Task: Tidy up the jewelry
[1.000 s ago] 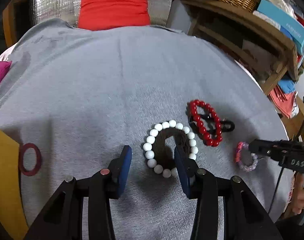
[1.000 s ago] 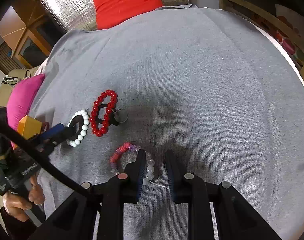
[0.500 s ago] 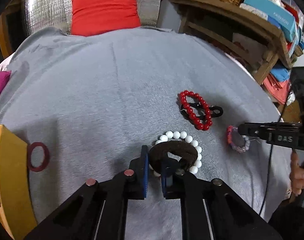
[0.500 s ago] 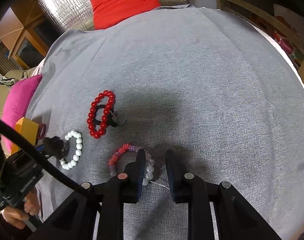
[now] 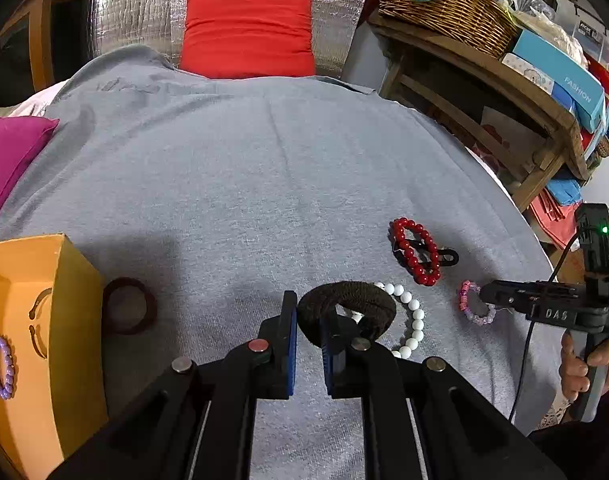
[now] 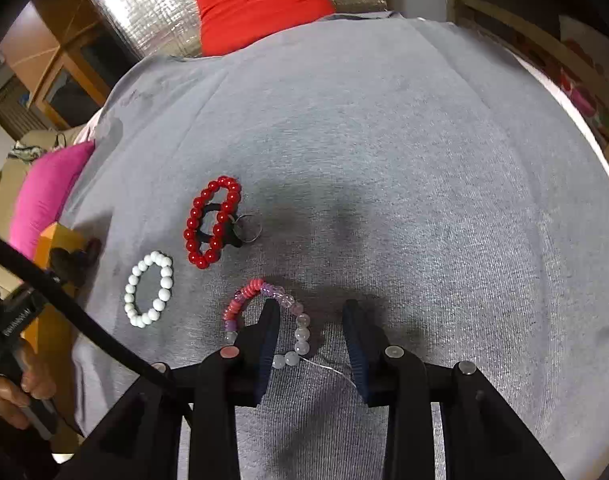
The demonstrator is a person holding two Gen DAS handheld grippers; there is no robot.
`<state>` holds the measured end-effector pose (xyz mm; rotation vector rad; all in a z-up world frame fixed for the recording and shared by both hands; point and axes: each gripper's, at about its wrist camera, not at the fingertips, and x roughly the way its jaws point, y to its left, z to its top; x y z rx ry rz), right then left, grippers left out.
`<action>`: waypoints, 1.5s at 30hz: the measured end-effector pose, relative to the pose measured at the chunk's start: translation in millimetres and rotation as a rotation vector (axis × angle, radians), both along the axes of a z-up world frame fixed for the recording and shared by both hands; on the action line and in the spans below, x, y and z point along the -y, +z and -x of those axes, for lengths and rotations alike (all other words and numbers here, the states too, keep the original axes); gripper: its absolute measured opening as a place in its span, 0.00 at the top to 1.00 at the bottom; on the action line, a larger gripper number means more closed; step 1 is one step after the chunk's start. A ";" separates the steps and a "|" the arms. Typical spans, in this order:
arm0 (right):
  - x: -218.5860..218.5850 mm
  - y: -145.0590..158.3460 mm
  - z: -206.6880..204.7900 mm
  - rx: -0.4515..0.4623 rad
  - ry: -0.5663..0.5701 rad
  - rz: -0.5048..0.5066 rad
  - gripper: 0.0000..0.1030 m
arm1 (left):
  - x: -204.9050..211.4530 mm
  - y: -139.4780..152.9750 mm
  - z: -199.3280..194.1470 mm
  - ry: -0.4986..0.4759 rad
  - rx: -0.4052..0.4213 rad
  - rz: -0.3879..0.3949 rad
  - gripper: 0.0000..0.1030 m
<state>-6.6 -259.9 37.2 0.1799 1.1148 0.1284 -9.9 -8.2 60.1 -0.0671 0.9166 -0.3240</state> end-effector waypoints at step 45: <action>-28.7 40.7 8.9 0.274 -0.048 -0.053 0.92 | -13.7 25.5 16.1 0.134 0.096 -0.129 0.90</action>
